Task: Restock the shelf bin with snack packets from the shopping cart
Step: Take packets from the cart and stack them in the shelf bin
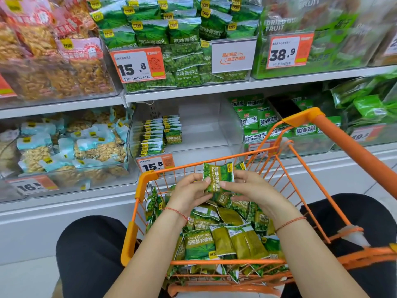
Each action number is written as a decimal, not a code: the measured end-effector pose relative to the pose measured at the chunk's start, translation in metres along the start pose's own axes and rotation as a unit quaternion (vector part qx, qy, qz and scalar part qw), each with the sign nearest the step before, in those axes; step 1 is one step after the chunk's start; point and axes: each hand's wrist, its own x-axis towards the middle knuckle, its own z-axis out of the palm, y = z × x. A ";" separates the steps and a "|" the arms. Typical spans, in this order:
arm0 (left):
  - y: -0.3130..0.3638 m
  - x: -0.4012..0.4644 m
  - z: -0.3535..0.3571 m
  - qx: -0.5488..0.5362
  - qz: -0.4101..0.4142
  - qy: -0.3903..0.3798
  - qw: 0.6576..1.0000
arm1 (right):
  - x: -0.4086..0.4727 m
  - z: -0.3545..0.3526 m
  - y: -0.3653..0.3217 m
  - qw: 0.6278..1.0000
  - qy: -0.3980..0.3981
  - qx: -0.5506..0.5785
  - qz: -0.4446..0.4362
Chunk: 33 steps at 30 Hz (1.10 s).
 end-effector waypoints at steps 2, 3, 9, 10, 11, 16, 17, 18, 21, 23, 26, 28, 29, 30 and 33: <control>0.000 -0.001 0.005 0.027 -0.011 -0.013 0.999 | -0.001 0.004 0.000 0.998 0.037 0.020 -0.040; 0.001 -0.002 0.009 0.058 -0.014 -0.025 0.998 | -0.001 0.004 0.000 0.995 0.063 0.052 -0.060; 0.010 -0.003 0.038 0.264 0.049 -0.057 0.961 | 0.006 -0.013 0.002 0.893 0.197 0.397 -0.075; 0.010 0.001 0.041 0.312 0.073 -0.038 0.946 | 0.007 -0.016 0.004 0.866 0.217 0.446 -0.062; 0.008 0.005 0.043 0.375 0.096 -0.022 0.922 | 0.008 -0.019 0.007 0.843 0.234 0.482 -0.047; -0.017 0.022 0.056 0.656 0.207 -0.001 0.726 | 0.008 -0.019 0.013 0.793 0.292 0.534 0.026; -0.021 0.026 0.059 0.692 0.232 -0.006 0.684 | 0.008 -0.019 0.013 0.790 0.297 0.536 0.038; -0.024 0.028 0.063 0.724 0.251 -0.016 0.643 | 0.007 -0.018 0.013 0.790 0.292 0.537 0.045; -0.026 0.034 0.071 0.789 0.257 -0.030 0.557 | 0.006 -0.019 0.011 0.808 0.265 0.525 0.046; -0.024 0.036 0.069 0.803 0.221 -0.016 0.553 | 0.005 -0.018 0.010 0.819 0.258 0.510 0.048; -0.017 0.032 0.056 0.830 0.182 0.003 0.528 | 0.005 -0.017 0.011 0.826 0.288 0.482 0.052; -0.009 0.026 0.046 0.839 0.163 -0.003 0.519 | 0.006 -0.016 0.011 0.823 0.282 0.492 0.033; -0.005 0.021 0.041 0.833 0.149 -0.012 0.533 | 0.006 -0.016 0.011 0.822 0.273 0.499 0.027; 0.000 0.017 0.035 0.814 0.131 -0.023 0.566 | 0.006 -0.016 0.011 0.821 0.265 0.505 0.024; 0.011 0.005 0.018 0.699 0.061 -0.074 0.708 | 0.003 -0.015 0.010 0.821 0.232 0.521 0.024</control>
